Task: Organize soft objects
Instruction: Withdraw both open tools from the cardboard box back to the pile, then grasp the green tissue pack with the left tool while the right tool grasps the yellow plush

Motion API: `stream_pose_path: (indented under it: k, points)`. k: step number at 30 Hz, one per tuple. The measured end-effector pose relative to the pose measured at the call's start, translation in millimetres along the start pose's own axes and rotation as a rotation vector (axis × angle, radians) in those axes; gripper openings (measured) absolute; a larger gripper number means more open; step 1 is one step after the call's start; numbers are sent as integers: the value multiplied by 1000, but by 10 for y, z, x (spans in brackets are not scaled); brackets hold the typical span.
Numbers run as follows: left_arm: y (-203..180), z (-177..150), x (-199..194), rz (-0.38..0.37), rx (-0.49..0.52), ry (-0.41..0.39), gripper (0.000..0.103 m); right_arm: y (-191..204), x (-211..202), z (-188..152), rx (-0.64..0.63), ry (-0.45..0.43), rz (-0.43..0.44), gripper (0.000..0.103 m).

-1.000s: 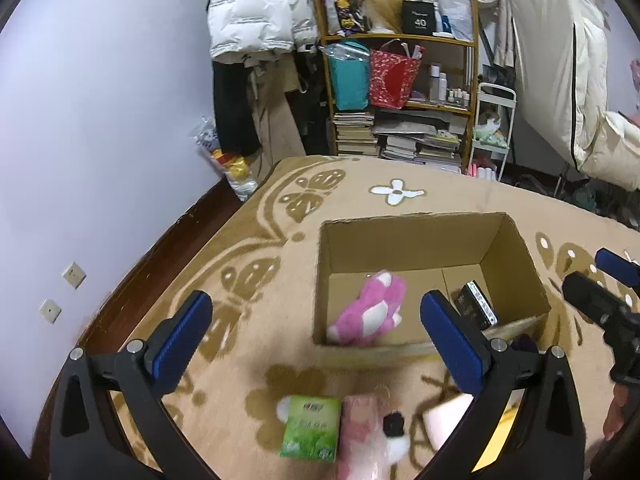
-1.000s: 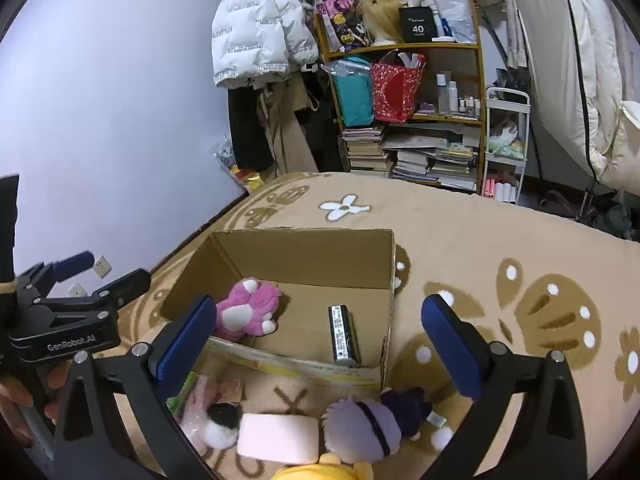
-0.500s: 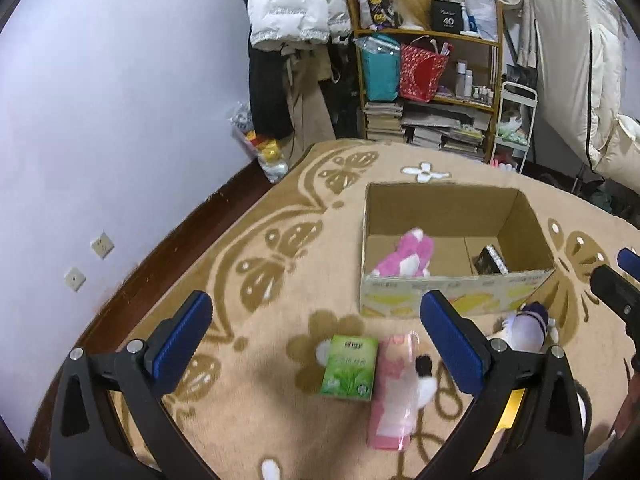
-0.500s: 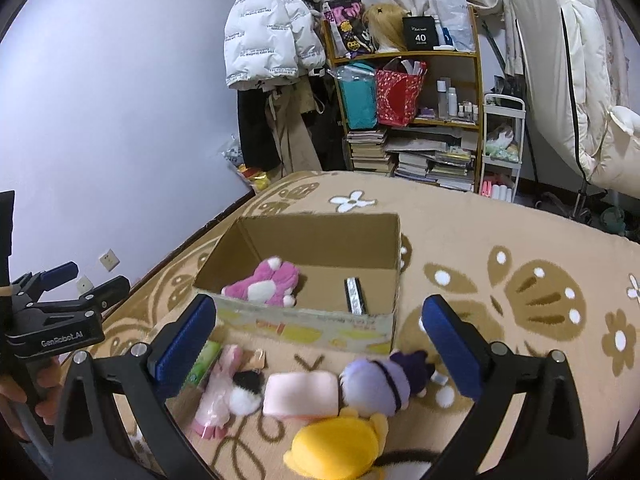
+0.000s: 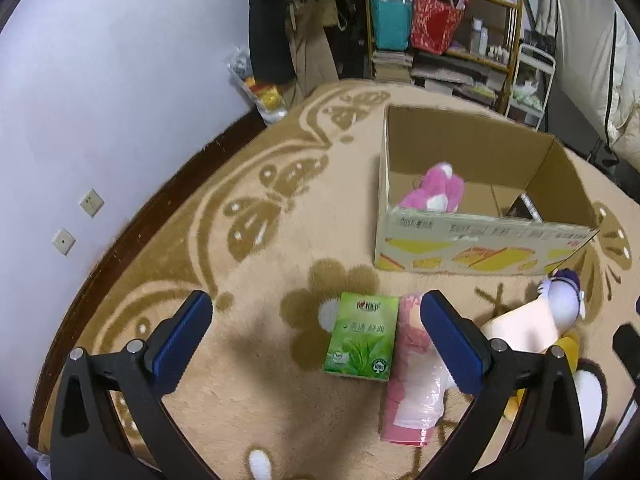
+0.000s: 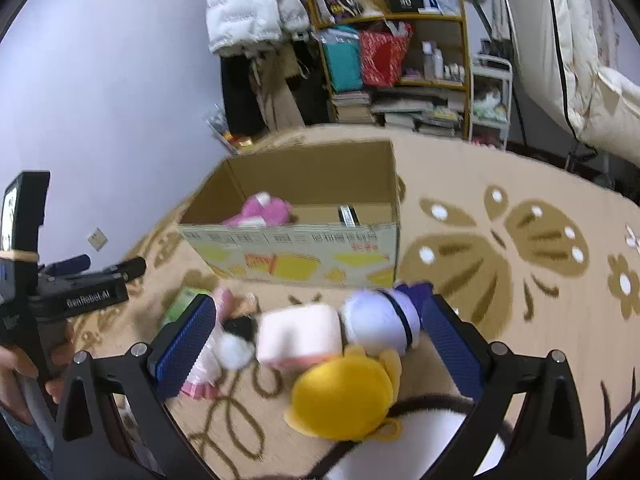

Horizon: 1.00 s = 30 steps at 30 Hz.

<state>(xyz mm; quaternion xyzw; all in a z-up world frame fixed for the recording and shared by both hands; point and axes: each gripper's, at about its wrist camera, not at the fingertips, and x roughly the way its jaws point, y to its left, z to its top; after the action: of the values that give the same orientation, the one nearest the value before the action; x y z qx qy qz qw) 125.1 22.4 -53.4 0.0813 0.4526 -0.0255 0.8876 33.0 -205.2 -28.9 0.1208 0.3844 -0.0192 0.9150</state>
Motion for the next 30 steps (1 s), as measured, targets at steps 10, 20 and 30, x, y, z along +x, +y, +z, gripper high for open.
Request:
stream_pose_path:
  k: [10, 20, 30]
  points:
    - [-6, -76, 431, 16, -9, 115, 103, -237, 429, -328, 65, 175, -26, 103]
    - [12, -146, 657, 28, -30, 190, 103, -317, 726, -477, 111, 299, -14, 103]
    - [-50, -185, 805, 40, -11, 213, 103, -311, 954, -575, 115, 377, -30, 103]
